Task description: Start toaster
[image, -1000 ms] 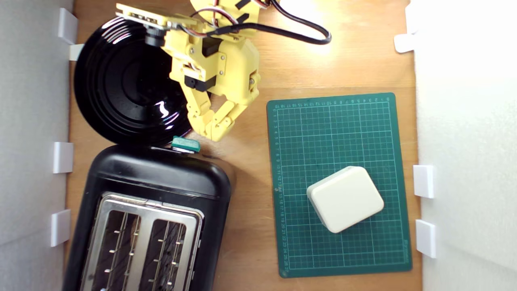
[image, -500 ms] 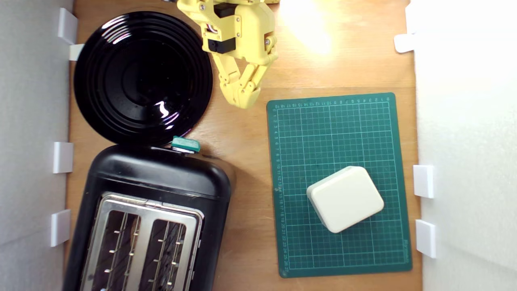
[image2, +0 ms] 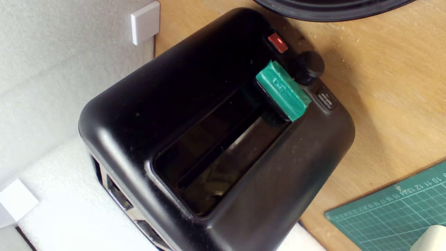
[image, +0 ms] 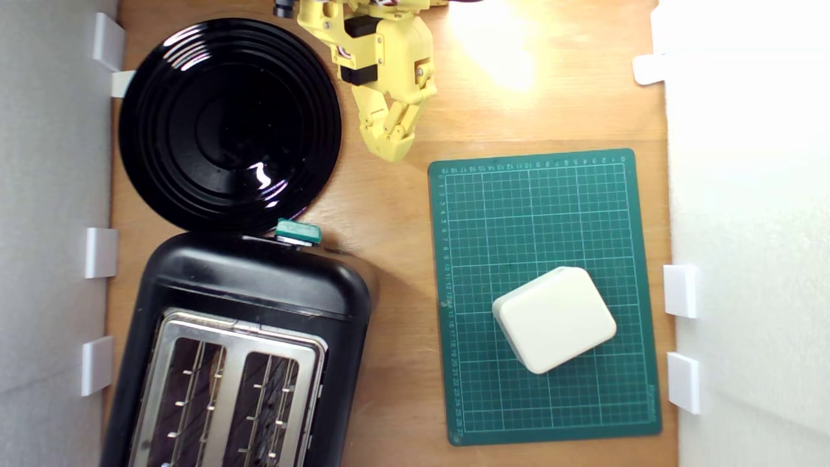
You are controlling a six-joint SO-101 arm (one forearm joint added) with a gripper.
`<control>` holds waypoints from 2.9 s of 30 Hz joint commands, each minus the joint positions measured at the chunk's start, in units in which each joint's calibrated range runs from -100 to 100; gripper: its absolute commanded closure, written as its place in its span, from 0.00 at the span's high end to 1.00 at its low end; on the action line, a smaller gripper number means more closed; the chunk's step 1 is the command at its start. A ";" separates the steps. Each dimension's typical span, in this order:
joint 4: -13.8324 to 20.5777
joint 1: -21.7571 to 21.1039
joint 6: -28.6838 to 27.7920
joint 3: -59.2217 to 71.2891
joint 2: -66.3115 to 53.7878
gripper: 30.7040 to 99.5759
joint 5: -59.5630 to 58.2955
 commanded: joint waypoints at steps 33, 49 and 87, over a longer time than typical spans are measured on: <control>2.91 -0.56 -1.54 10.02 -8.00 0.01 8.83; 3.01 -0.96 -1.59 10.11 -8.00 0.01 10.21; 3.10 -0.56 -2.01 10.11 -7.92 0.01 10.12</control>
